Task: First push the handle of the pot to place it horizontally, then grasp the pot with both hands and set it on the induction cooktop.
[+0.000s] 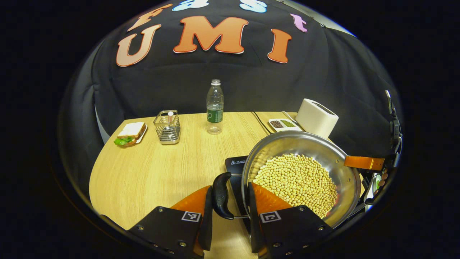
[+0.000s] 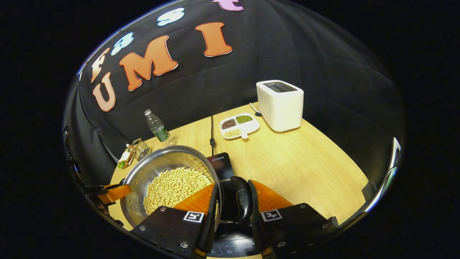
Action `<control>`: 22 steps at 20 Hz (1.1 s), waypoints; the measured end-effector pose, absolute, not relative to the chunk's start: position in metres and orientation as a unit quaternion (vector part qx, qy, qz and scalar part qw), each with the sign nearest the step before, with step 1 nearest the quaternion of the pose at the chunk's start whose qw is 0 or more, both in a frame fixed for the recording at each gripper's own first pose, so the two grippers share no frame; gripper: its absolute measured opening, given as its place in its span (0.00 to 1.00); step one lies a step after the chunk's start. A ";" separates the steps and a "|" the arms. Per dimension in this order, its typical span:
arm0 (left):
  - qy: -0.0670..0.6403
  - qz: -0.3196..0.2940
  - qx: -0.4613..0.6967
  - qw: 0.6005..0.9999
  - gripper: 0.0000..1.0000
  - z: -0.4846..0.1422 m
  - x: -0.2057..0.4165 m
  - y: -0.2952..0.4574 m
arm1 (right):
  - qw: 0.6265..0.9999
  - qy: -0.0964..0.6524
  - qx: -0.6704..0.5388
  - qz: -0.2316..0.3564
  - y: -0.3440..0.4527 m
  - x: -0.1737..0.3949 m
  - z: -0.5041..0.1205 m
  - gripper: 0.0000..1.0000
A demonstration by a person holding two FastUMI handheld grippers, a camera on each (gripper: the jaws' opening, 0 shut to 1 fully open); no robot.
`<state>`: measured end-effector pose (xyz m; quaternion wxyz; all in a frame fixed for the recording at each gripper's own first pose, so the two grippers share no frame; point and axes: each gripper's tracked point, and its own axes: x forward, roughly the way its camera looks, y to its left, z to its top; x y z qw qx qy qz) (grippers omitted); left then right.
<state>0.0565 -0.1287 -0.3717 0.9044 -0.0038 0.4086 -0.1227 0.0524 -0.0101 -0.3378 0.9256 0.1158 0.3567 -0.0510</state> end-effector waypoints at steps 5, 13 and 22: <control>0.410 -0.115 -0.015 0.905 0.45 -0.382 0.058 -0.140 | 0.921 0.373 0.108 -0.040 -0.022 0.050 -0.348 0.43; 0.400 -0.106 -0.032 0.910 0.48 -0.382 0.063 -0.140 | 0.919 0.380 0.102 -0.020 -0.023 0.048 -0.353 0.54; 0.239 -0.051 0.029 0.969 0.80 -0.259 0.094 -0.109 | 0.970 0.237 0.047 -0.019 -0.048 0.055 -0.209 0.95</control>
